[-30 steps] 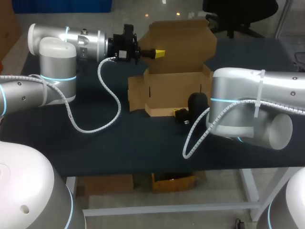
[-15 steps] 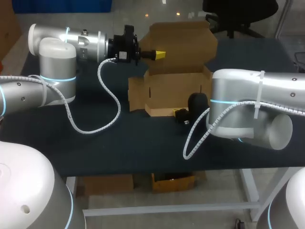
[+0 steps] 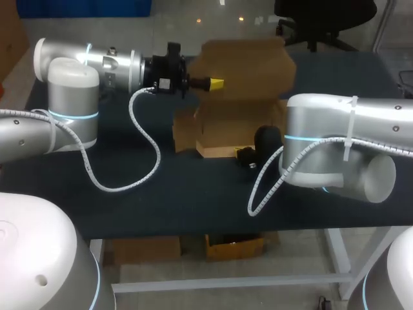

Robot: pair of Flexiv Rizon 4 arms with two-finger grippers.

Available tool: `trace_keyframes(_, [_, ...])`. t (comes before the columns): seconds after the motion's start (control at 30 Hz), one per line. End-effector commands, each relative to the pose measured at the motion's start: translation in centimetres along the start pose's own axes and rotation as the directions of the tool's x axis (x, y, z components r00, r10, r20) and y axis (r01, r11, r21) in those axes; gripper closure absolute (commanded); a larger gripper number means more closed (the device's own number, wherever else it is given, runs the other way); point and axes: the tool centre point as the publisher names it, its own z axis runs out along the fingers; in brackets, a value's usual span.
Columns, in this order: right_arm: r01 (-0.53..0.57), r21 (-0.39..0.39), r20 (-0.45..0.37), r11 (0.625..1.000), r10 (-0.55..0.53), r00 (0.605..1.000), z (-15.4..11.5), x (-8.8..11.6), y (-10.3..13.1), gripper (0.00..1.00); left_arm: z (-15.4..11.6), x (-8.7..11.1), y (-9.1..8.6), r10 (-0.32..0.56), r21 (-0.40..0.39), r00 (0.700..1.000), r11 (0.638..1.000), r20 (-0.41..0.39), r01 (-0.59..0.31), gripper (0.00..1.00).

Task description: Assemble the packaging by folding the flat box into shape, placing the metal phone stand inside, and closing the box properly

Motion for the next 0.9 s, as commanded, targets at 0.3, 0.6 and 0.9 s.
trace_keyframes(0.3, [0.0,-0.005,0.007,1.0,0.0,1.0,0.4,0.0,-0.4,1.0,-0.4,1.3,0.7,-0.013,-0.017,0.999,1.0,-0.031,0.012,1.0])
trace_keyframes(0.6, [0.0,-0.005,0.007,1.0,0.0,1.0,0.4,0.0,-0.4,1.0,-0.4,2.2,1.1,-0.022,-0.023,0.998,1.0,-0.06,0.021,1.0])
trace_keyframes(0.9, [0.0,-0.005,0.007,1.0,0.0,1.0,0.4,0.0,-0.4,1.0,-0.4,3.0,1.2,-0.033,-0.027,0.997,0.999,-0.076,0.031,1.0])
